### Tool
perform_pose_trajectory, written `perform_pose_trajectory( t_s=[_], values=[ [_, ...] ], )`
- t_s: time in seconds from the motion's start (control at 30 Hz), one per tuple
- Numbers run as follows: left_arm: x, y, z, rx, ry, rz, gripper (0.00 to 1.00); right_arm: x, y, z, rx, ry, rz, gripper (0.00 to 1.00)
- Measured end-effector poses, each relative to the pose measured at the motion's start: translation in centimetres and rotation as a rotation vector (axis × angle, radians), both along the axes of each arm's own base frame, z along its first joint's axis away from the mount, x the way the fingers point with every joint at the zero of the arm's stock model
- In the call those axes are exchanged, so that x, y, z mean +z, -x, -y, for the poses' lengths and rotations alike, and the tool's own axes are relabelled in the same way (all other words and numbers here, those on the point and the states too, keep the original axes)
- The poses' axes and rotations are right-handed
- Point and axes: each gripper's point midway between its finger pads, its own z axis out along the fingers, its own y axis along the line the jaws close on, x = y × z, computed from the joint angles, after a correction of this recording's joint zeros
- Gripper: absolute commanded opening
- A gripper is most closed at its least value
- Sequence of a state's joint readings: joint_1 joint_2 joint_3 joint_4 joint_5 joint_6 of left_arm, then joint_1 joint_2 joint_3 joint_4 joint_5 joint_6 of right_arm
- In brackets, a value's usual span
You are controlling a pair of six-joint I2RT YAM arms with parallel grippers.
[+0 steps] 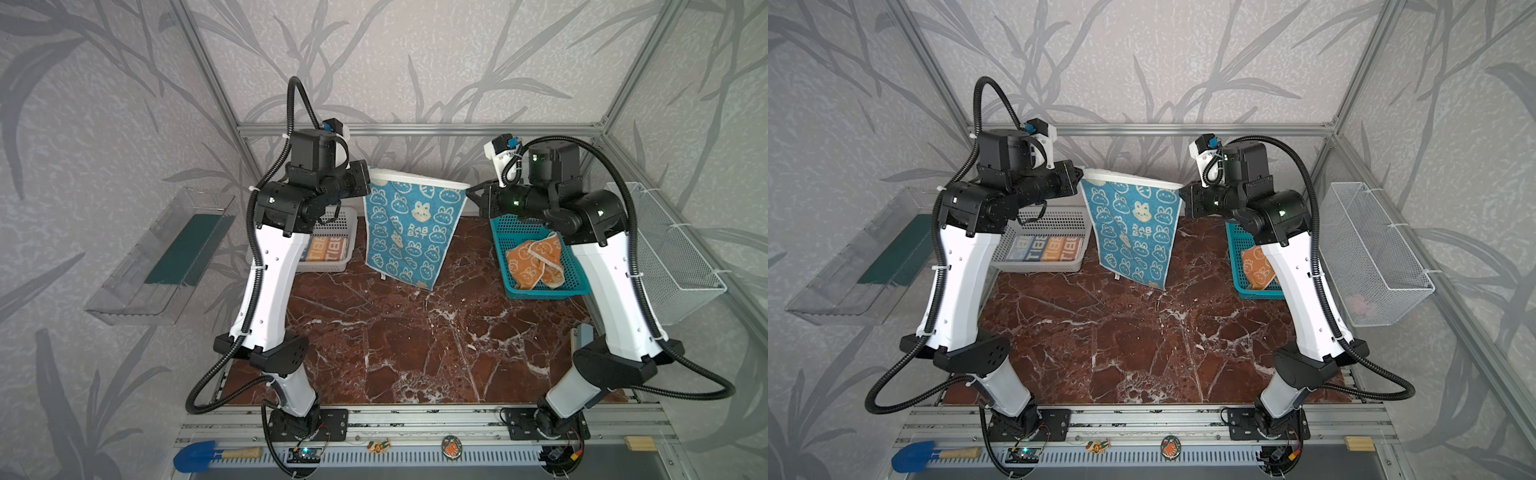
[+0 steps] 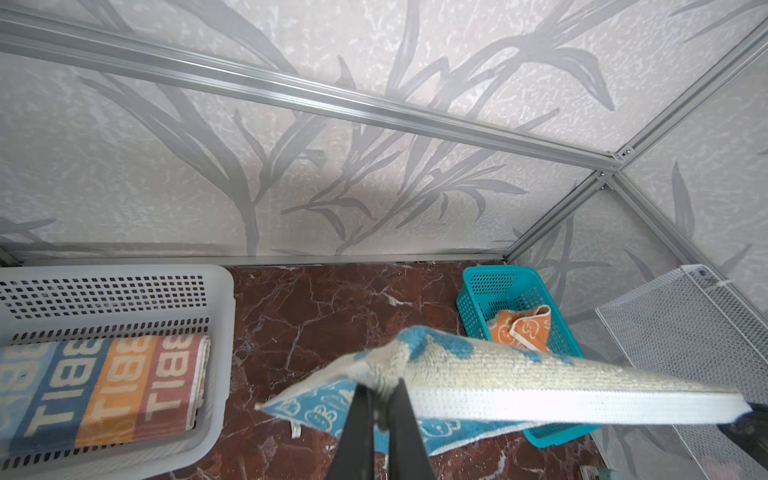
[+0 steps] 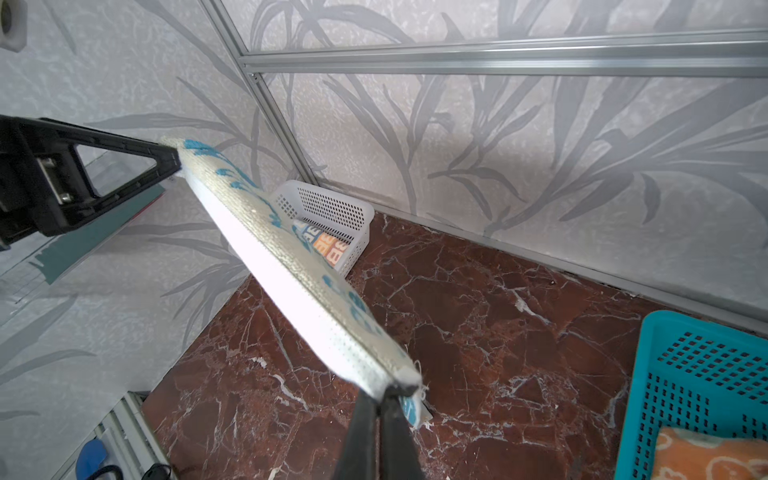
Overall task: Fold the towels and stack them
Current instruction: 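Lift the bunny towel by two corners with both grippers, raising it high, then lower the hanging bunny towel onto the table with both grippers, laying it flat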
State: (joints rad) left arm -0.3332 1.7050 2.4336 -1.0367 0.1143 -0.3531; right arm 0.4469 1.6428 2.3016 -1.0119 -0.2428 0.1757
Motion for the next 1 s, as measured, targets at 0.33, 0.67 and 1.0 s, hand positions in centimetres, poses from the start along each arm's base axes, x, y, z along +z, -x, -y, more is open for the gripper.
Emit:
perform_pose_trajectory(
  t_s=[0.33, 0.67, 1.0],
  values=[
    [4.0, 11.6, 1.1, -0.109, 0.033, 0.116, 0.00, 2.5, 8.5, 1.0, 0.162, -0.063, 0.102, 0.00],
    [5.4, 13.7, 1.3, -0.120, 0.136, 0.116, 0.00, 8.8, 9.6, 1.5, 0.182, -0.133, 0.236, 0.00],
    [-9.3, 0.4, 2.9, 0.003, -0.025, -0.218, 0.00, -4.8, -4.2, 2.0, -0.046, 0.018, -0.167, 0.00]
  ],
)
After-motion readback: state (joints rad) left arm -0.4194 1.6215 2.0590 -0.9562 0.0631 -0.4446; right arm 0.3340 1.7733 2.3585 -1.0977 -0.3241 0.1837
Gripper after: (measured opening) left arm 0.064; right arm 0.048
